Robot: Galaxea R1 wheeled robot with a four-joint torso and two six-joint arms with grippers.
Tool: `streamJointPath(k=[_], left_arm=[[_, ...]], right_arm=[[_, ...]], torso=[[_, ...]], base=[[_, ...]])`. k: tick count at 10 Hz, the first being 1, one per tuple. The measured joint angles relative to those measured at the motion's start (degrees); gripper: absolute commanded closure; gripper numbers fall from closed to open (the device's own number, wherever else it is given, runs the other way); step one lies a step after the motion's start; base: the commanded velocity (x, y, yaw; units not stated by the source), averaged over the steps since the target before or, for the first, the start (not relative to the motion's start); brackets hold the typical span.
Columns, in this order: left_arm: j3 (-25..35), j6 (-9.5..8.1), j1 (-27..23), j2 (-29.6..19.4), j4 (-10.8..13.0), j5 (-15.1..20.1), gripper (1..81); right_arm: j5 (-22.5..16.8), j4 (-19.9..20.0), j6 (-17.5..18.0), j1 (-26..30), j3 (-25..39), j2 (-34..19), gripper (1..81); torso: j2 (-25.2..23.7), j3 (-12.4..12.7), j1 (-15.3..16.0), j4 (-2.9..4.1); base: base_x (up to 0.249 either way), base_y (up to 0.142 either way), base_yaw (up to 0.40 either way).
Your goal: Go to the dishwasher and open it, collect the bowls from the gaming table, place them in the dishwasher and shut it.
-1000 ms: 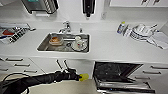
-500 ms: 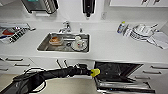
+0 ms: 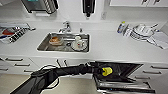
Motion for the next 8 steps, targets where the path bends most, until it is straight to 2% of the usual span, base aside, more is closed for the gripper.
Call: streamJointPath(k=[5, 6, 8], left_arm=[[-3.58, -0.44, -4.56, 6.78, -0.28, 3.34, 81.1], [-3.96, -0.77, -4.56, 6.78, -0.63, 3.78, 1.0], [-4.38, -0.66, -4.56, 6.86, -0.65, 4.75, 1.0]], right_arm=[[0.02, -0.02, 0.00, 0.33, -0.49, 0.37, 81.1], [-0.02, -0.02, 0.00, 0.28, -0.49, 0.44, 81.1], [0.00, -0.05, 0.00, 0.28, -0.72, 0.44, 81.1]], torso=[[0.00, 0.00, 0.02, 0.00], [0.02, 0.00, 0.02, 0.00], [0.02, -0.02, 0.02, 0.00]], base=[[0.000, 0.000, 0.000], [0.000, 0.000, 0.000], [0.000, 0.000, 0.000]])
